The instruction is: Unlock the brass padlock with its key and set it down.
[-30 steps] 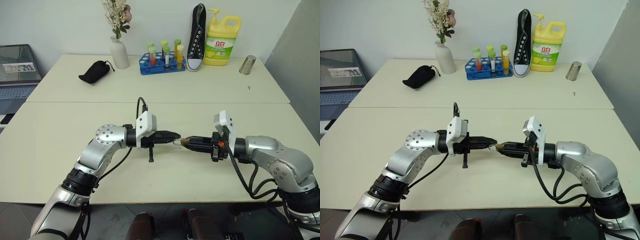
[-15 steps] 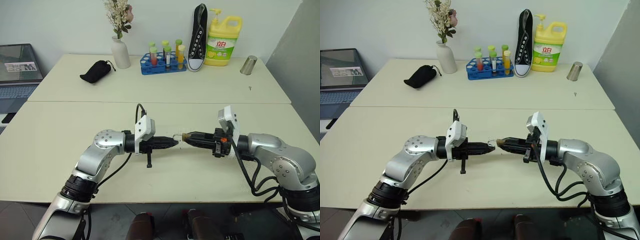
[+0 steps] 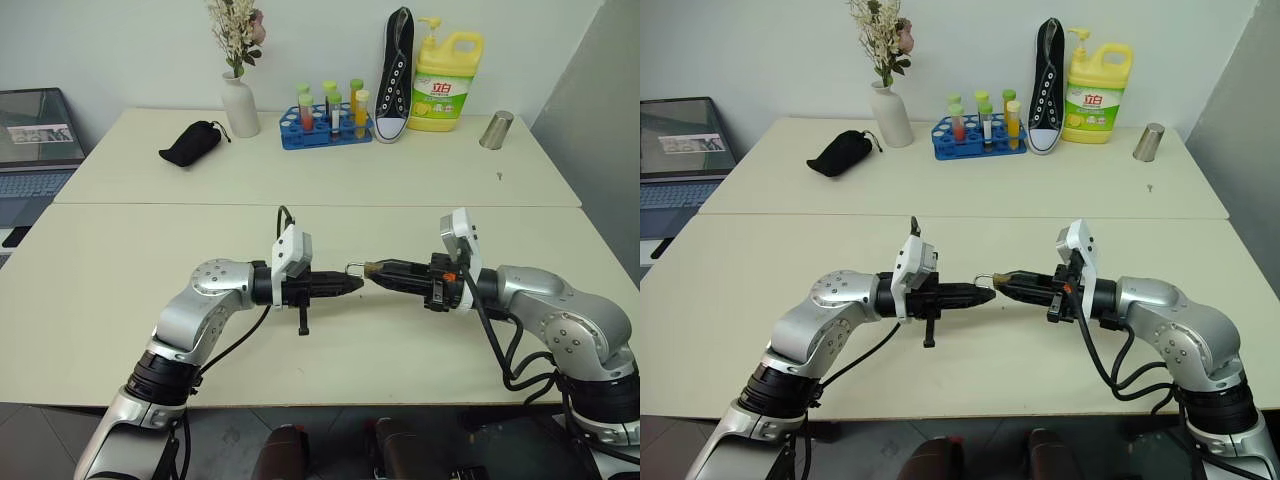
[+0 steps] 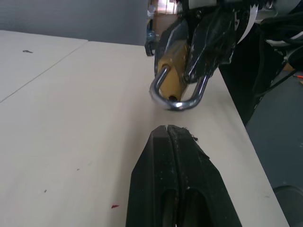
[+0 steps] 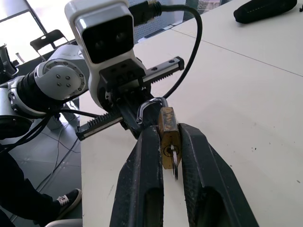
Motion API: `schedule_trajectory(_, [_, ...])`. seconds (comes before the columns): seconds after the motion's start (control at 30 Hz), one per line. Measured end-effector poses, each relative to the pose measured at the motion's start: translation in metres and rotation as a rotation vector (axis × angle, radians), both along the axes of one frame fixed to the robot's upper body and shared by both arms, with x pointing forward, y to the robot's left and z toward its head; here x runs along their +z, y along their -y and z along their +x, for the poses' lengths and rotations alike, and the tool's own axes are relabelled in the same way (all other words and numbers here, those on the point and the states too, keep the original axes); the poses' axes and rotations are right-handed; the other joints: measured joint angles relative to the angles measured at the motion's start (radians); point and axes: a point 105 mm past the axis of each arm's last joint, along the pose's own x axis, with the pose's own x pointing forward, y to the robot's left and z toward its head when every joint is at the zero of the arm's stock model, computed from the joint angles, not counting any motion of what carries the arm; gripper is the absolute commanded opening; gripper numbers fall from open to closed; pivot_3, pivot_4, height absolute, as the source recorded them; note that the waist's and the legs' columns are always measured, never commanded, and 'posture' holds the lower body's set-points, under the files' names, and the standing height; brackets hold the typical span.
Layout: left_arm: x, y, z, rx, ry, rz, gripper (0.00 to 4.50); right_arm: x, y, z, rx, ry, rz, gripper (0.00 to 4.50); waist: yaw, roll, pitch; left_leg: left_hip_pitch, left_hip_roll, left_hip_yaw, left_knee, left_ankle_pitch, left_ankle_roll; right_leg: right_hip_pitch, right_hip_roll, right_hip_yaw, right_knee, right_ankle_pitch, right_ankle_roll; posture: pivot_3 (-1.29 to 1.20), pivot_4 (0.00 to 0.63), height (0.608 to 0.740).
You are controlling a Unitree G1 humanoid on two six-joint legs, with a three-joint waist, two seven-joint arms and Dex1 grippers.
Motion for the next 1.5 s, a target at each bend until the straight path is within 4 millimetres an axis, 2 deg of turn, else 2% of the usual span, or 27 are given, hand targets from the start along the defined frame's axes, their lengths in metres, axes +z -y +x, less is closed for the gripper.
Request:
schedule_trajectory(0.13, [0.005,0.003,-0.005,-0.012,-0.025,-0.011,0.0,-0.003,0.003,0.003,-0.019,-0.005,-0.009,0.18,0.0,0.0,0.0,0.0,0.0,0.0,0.0,0.0,0.0,0.0,0.0,0.0,0.0,0.0,0.0,0.0,0.15,0.74])
schedule_trajectory(0.27, [0.019,0.005,-0.015,-0.047,-0.055,-0.056,0.0,-0.007,0.004,0.005,-0.033,-0.003,-0.023,0.18,0.0,0.0,0.0,0.0,0.0,0.0,0.0,0.0,0.0,0.0,0.0,0.0,0.0,0.0,0.0,0.0,0.15,0.74])
schedule_trajectory(0.4, [0.027,0.003,-0.015,-0.027,-0.096,-0.087,0.0,-0.011,0.006,0.006,-0.042,-0.008,-0.036,0.18,0.0,0.0,0.0,0.0,0.0,0.0,0.0,0.0,0.0,0.0,0.0,0.0,0.0,0.0,0.0,0.0,0.15,0.74])
schedule_trajectory(0.7, [0.027,0.002,-0.013,-0.014,-0.073,-0.068,0.0,-0.013,0.005,0.006,-0.038,-0.01,-0.046,0.18,0.0,0.0,0.0,0.0,0.0,0.0,0.0,0.0,0.0,0.0,0.0,0.0,0.0,0.0,0.0,0.0,0.15,0.74])
schedule_trajectory(0.83, [0.022,-0.013,-0.022,-0.065,-0.063,0.024,0.0,-0.016,0.006,0.006,-0.045,-0.018,-0.045,0.18,-0.002,0.0,0.001,0.0,0.0,0.0,-0.001,0.0,0.0,0.0,0.0,0.0,0.0,0.0,0.0,0.0,0.15,0.74])
schedule_trajectory(0.97, [0.01,-0.027,-0.041,-0.163,-0.088,0.144,0.0,-0.016,0.006,0.006,-0.048,-0.02,-0.043,0.18,-0.002,0.001,0.001,0.0,0.0,0.001,-0.001,0.0,0.0,-0.001,0.0,0.0,0.0,0.0,0.0,0.0,0.15,0.74])
schedule_trajectory(1.13, [-0.001,-0.016,-0.025,-0.097,-0.035,0.109,0.0,-0.016,0.004,0.005,-0.041,-0.021,-0.034,0.18,0.006,0.0,0.002,0.0,0.0,0.001,0.001,0.0,0.0,0.0,0.0,0.0,-0.001,0.0,0.0,0.0,0.15,0.74])
schedule_trajectory(1.3, [0.004,-0.007,-0.018,-0.084,0.017,0.069,0.0,-0.015,0.004,0.005,-0.04,-0.022,-0.034,0.18,0.002,0.0,0.002,0.0,0.0,0.0,0.0,0.0,0.0,0.0,0.0,0.0,-0.001,0.0,0.0,0.0,0.15,0.74])
schedule_trajectory(1.5, [0.005,-0.002,-0.016,-0.076,0.002,0.041,0.0,-0.016,0.004,0.005,-0.038,-0.025,-0.035,0.18,0.001,0.0,0.002,0.0,0.0,0.0,0.0,0.0,0.0,-0.001,0.0,0.0,0.0,0.0,0.0,0.0,0.15,0.74])
